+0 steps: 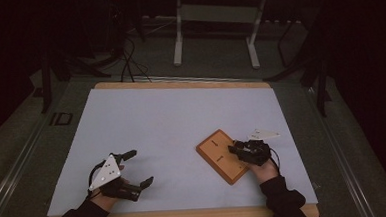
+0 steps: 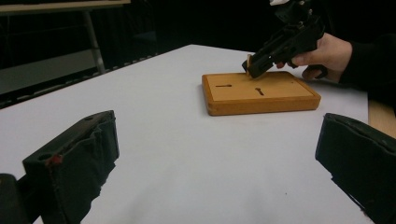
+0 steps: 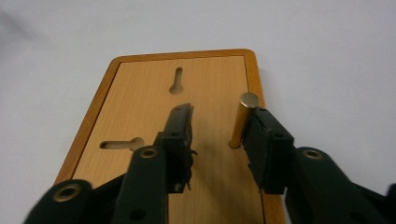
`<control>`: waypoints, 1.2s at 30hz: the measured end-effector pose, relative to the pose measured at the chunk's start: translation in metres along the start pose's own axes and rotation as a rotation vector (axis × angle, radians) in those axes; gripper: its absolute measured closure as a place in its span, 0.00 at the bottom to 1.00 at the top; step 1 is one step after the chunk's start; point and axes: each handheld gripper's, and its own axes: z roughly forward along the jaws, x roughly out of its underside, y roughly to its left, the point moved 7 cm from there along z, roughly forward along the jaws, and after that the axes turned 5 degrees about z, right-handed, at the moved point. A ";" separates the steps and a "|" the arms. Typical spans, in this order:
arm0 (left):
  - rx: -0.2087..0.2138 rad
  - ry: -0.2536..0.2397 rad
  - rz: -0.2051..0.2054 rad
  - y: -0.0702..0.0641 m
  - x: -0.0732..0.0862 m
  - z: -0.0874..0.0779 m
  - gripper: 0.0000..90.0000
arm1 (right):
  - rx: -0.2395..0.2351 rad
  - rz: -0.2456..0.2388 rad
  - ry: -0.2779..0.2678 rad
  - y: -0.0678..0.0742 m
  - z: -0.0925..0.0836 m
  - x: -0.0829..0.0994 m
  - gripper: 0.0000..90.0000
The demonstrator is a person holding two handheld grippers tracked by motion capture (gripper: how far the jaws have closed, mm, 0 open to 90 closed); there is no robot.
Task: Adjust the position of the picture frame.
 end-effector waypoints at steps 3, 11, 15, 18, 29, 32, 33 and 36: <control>0.000 0.002 0.002 0.000 0.000 0.000 0.00 | 0.021 -0.004 0.005 -0.001 0.002 0.001 0.76; -0.001 0.004 -0.001 0.000 0.001 0.000 0.00 | 0.059 -0.002 0.010 -0.005 0.003 -0.001 0.93; -0.001 0.003 -0.002 0.000 0.001 0.000 0.00 | 0.063 0.022 0.023 -0.007 0.002 -0.002 0.94; -0.001 0.004 -0.003 0.000 0.001 0.000 0.00 | 0.066 0.020 0.026 -0.007 0.002 -0.002 0.95; -0.001 0.005 -0.005 0.001 0.001 0.000 0.00 | 0.033 -0.008 -0.007 -0.002 -0.004 -0.008 0.95; -0.002 0.004 -0.005 0.001 0.001 0.000 0.00 | 0.000 -0.014 -0.022 0.003 -0.005 -0.010 0.95; -0.002 0.005 -0.005 0.001 0.001 0.001 0.00 | -0.006 -0.025 -0.029 0.005 -0.006 -0.012 0.95; -0.001 0.005 -0.006 0.001 0.001 0.001 0.00 | -0.025 -0.031 -0.051 0.009 -0.008 -0.018 0.95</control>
